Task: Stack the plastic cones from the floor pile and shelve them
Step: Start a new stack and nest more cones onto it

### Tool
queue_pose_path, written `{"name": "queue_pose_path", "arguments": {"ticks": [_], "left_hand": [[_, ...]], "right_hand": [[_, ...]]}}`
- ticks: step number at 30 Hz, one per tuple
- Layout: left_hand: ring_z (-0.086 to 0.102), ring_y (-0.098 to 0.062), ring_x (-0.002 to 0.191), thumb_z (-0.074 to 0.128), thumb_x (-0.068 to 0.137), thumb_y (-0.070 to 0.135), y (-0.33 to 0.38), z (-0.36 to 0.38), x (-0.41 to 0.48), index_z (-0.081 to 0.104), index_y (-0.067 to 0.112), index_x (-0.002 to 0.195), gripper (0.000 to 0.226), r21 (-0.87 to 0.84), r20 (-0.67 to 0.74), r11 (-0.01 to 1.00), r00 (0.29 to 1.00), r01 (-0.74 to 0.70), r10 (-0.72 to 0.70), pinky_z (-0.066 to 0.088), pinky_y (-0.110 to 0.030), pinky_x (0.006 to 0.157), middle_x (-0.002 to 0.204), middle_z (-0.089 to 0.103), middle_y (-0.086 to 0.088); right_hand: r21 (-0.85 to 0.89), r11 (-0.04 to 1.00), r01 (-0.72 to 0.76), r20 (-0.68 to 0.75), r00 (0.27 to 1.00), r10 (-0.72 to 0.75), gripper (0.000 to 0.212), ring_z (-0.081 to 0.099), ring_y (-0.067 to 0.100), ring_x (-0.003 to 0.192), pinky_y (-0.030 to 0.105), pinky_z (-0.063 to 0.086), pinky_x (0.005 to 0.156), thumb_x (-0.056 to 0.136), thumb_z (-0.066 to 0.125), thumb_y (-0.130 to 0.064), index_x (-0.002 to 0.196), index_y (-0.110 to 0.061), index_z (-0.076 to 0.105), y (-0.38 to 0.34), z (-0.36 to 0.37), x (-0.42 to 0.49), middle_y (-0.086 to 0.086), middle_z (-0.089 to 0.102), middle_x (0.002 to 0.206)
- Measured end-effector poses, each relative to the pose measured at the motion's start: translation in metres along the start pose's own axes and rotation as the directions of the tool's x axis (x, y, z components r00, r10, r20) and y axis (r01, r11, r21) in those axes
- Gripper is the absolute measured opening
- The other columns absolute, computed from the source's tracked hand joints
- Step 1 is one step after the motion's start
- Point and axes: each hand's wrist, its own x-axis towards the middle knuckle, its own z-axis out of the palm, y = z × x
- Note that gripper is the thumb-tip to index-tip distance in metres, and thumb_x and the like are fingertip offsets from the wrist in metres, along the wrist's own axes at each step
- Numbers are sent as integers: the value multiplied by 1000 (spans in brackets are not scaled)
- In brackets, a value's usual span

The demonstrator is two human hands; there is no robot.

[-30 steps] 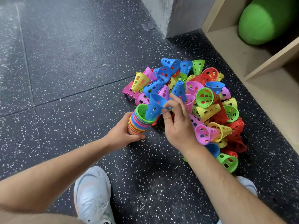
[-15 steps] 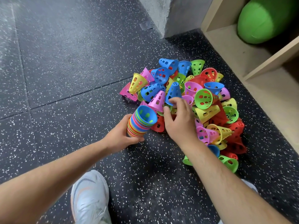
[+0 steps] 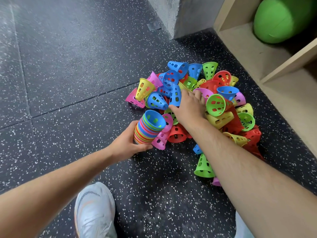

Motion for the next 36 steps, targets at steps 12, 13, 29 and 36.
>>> {"name": "queue_pose_path", "arguments": {"ticks": [12,13,29,36], "left_hand": [[68,-7,106,93,77,22,-3,-1,1,42,27,135,77,-18,-12,1000,1000,-2,2,54,-21,92,117,69,4],[68,-6,104,93,77,22,-3,-1,1,42,27,135,77,-19,-12,1000,1000,-1,1,53,-19,91,117,69,4],[68,-11,110,90,62,52,-2,0,-6,44,50,123,77,4,-29,1000,999,-18,18,55,-35,100,118,69,10],[70,-15,108,91,64,47,-5,1,-8,44,45,126,78,-60,-50,998,999,-9,6,57,-40,99,118,69,3]], "right_hand": [[207,956,208,-135,974,-182,20,56,32,94,42,43,81,91,51,-4,110,-11,57,15,9,-14,9,60,105],[239,944,229,-183,965,-188,20,57,34,93,42,44,78,91,52,-3,108,-9,59,16,6,-15,10,62,103],[646,762,36,58,994,-96,28,57,8,98,28,48,95,98,56,-17,122,-14,69,-17,-32,-48,0,63,114],[633,772,49,224,944,-243,61,49,14,122,35,39,110,91,59,-60,139,-22,58,-30,-12,-73,-3,56,126]]}}
